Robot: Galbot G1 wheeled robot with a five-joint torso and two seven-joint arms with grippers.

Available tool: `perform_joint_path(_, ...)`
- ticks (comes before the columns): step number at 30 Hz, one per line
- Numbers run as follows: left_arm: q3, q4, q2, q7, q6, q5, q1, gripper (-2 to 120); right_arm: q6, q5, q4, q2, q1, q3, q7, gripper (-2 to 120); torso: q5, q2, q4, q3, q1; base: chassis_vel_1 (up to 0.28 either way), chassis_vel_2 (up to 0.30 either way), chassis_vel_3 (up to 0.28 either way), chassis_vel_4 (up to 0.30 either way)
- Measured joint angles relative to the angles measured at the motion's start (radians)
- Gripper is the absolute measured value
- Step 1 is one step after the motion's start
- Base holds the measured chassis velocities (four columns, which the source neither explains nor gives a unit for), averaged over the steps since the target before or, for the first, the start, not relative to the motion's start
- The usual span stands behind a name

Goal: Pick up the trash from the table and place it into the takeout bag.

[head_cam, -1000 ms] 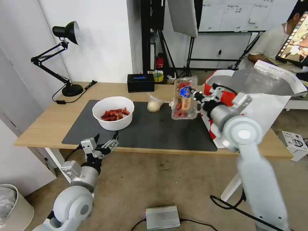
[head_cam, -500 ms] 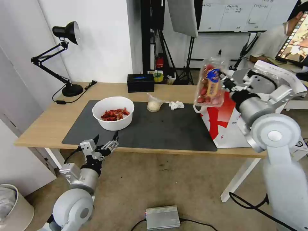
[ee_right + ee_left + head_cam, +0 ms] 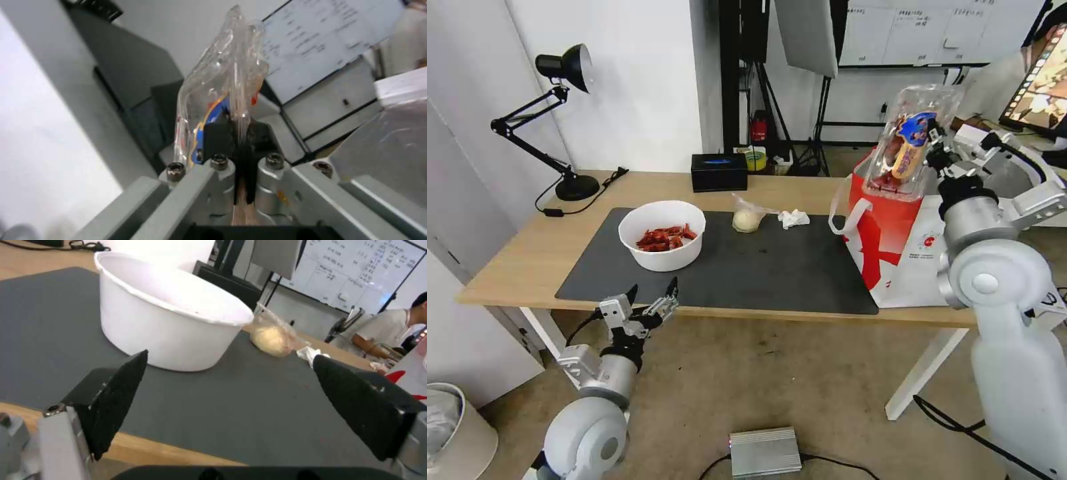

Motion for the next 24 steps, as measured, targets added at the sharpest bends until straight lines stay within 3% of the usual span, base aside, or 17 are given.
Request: perform_joint_path(24,0.031,0.033,-0.004,-0.001,-0.005,-0.008,-0.027,100,0.078,-0.072,-0.108,0.036,0.034,-0.014,0.051,0,0.0000,0.000,0.0000,0.000,0.000,0.000,0.000,0.000,0.000)
